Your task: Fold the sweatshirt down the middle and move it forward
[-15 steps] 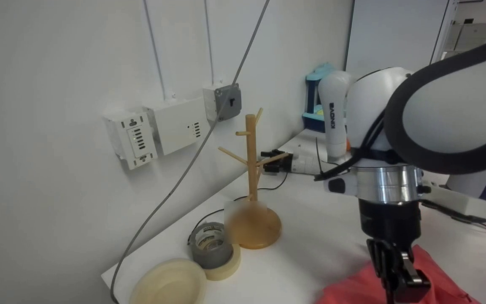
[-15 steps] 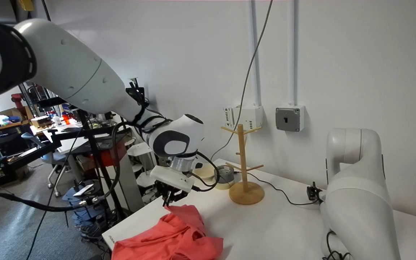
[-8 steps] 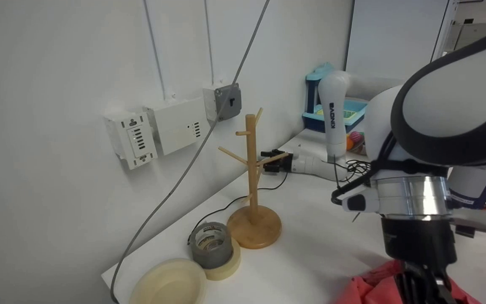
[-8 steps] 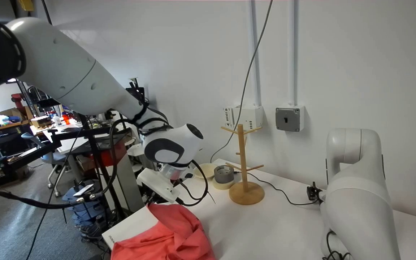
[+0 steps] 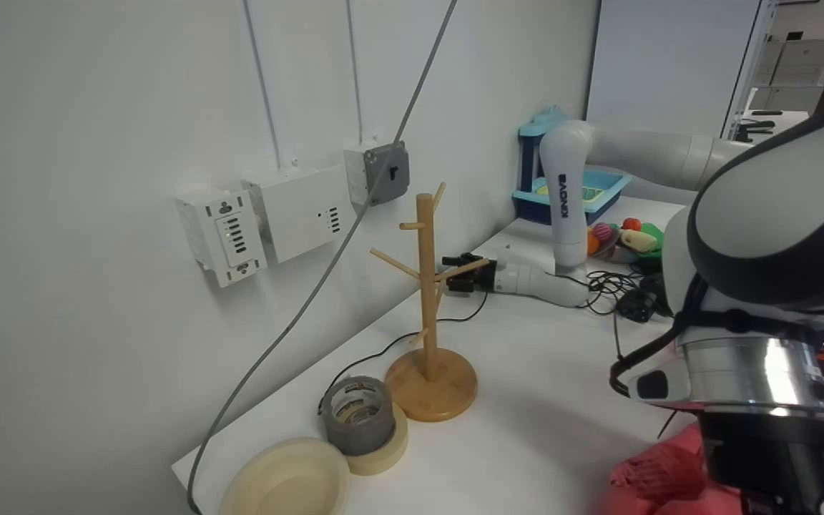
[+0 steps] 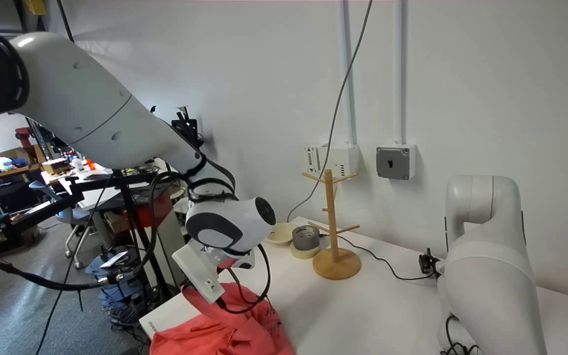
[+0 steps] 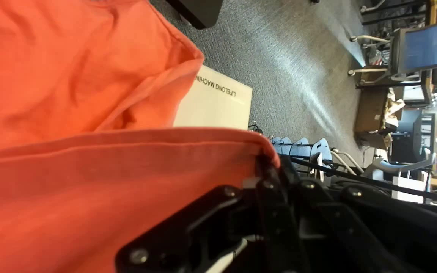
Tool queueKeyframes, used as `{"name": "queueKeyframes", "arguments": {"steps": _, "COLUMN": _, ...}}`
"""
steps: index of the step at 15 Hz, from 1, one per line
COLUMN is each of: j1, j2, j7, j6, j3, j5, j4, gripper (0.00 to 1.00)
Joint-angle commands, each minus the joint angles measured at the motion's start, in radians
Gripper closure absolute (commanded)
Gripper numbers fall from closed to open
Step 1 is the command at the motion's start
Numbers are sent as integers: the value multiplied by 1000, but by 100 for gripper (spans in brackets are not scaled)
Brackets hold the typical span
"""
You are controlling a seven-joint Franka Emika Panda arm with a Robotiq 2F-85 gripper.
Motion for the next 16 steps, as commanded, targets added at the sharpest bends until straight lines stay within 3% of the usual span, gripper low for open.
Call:
{"name": "queueKeyframes", "arguments": {"steps": 1, "j1": 29, "j2": -43, "j7": -10, "j6": 44, "j3": -38, "j5": 25, "j4": -68, "gripper": 98}}
{"name": "queueKeyframes", "arguments": {"steps": 4, "j1": 58, "j2": -30, "j7": 35, "j6": 84, "j3": -49, "j5": -44, "j4": -57, "gripper": 98}}
{"name": "queueKeyframes", "arguments": {"steps": 5, "j1": 66, "j2": -25, "j7": 50, "j6": 85, "j3": -50, "j5": -71, "j4": -51, "gripper": 77}}
{"name": "queueKeyframes", "arguments": {"steps": 6, "j1": 73, "j2": -20, "j7": 70, "j6": 74, "j3": -50, "j5": -103, "j4": -42, "gripper": 68}}
{"name": "queueKeyframes", "arguments": {"steps": 11, "j1": 70, "j2": -35, "j7": 75, "j6": 13, "j3": -39, "j5": -119, "j4": -24, "gripper": 32}}
{"name": "queueKeyframes", "arguments": {"steps": 14, "j1": 78, "j2": -75, "j7": 127, "j6": 69, "j3": -64, "j5": -207, "j4": -30, "gripper": 8}}
{"name": "queueKeyframes", "arguments": {"steps": 16, "j1": 77, "j2": -99, "j7": 159, "j6": 121, "j3": -78, "j5": -284, "j4": -34, "gripper": 0}}
